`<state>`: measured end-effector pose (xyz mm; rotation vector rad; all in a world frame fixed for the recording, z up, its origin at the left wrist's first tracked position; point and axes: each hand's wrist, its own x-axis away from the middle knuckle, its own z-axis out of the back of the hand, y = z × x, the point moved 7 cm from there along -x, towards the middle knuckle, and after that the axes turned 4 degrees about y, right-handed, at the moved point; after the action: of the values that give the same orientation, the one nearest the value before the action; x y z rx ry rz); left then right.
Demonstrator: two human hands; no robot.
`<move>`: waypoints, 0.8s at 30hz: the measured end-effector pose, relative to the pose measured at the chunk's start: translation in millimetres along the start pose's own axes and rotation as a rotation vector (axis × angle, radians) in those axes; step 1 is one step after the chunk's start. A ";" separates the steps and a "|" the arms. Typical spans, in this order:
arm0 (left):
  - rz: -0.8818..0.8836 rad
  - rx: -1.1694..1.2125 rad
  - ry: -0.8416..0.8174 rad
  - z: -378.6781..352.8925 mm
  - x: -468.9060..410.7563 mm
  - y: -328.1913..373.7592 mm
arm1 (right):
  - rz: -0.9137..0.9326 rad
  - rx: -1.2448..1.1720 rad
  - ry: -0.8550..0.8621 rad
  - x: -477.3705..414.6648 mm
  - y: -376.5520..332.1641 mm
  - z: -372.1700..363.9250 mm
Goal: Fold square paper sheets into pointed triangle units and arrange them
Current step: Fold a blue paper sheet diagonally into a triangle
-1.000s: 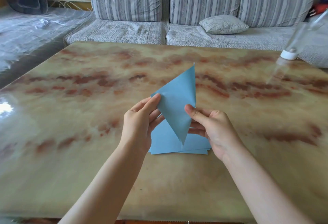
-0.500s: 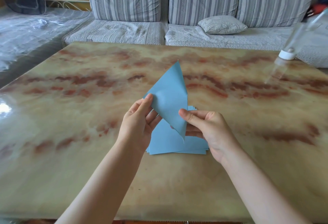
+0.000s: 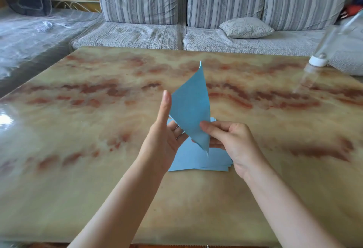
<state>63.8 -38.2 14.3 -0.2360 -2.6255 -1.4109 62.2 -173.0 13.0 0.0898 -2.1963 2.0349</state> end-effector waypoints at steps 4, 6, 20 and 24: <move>-0.025 -0.085 0.015 3.3 -5.4 -6.9 | 0.008 0.018 0.000 1.0 0.6 -0.2; -0.021 -0.059 0.071 6.4 -6.4 -11.7 | 0.032 0.067 -0.022 3.3 0.2 -4.9; -0.075 0.023 0.304 19.9 -1.0 -4.0 | 0.064 0.256 -0.131 11.2 1.9 -15.0; -0.089 0.039 0.320 23.3 -0.6 -2.4 | 0.037 0.278 -0.203 14.9 1.8 -18.9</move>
<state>62.5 -20.1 -0.5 0.1052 -2.4223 -1.2970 48.5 -153.2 14.8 0.3005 -2.0171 2.4388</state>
